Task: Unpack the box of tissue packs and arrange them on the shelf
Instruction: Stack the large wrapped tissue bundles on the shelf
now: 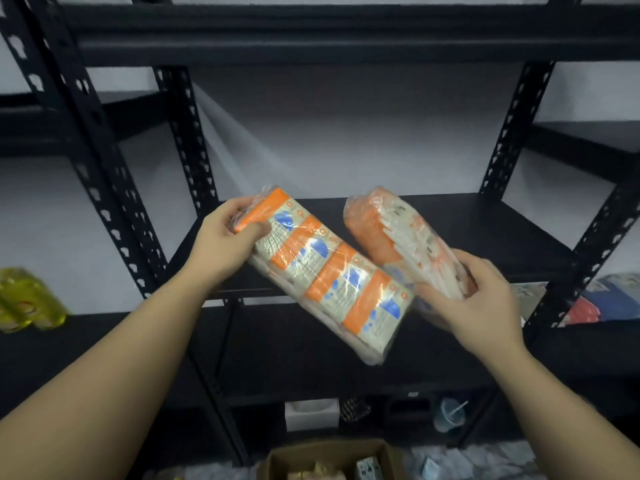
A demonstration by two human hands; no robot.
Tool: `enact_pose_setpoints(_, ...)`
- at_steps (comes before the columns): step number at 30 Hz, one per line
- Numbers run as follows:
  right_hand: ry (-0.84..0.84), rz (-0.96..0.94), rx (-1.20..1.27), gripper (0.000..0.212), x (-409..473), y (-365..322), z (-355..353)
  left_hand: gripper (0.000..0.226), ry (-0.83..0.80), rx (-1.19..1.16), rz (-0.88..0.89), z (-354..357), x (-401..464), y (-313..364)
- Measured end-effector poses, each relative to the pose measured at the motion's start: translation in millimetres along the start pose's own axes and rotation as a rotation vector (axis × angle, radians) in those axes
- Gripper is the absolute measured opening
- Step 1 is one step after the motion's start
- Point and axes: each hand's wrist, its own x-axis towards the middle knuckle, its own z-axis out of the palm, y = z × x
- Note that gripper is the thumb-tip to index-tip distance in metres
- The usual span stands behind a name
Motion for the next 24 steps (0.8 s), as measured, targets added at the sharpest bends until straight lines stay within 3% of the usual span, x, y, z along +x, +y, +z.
enact_pose_setpoints(16, 0.000, 0.036, -0.162, 0.075, 11, -12, 19, 0.038, -0.054, 0.109, -0.127, 6, 73, -93)
enact_pose_setpoints(24, 0.033, 0.011, -0.251, 0.065, 27, -21, 21, 0.050, 0.174, 0.307, -0.227, 7, 105, -104)
